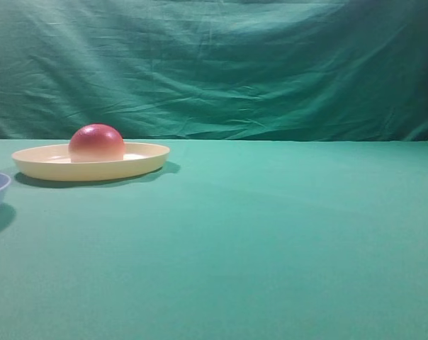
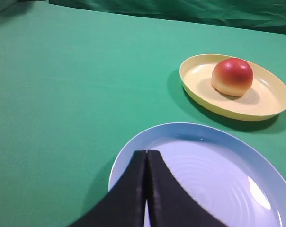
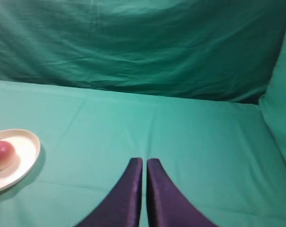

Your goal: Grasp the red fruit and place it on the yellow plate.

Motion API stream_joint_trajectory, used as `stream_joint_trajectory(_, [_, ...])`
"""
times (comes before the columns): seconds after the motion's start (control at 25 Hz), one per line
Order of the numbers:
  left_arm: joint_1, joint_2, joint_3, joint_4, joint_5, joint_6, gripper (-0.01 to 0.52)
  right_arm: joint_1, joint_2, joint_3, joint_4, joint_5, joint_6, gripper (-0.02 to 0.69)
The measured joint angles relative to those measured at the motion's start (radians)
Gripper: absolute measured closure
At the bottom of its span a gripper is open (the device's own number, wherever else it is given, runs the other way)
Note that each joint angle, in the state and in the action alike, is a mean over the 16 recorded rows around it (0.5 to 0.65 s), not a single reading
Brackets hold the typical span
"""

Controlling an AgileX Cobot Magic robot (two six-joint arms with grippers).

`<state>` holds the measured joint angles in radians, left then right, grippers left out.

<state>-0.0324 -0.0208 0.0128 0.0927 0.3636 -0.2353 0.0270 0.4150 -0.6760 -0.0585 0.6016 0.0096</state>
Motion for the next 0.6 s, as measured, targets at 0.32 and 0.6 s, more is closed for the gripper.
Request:
stream_joint_trajectory(0.32, [0.0,0.0,0.0,0.0,0.0,0.0,0.514,-0.071,-0.217,0.247,-0.054,-0.113,-0.003,0.665])
stream_joint_trajectory(0.6, [0.0,0.0,0.0,0.0,0.0,0.0,0.514,-0.083,-0.356,0.469,-0.063,-0.21,0.001,0.665])
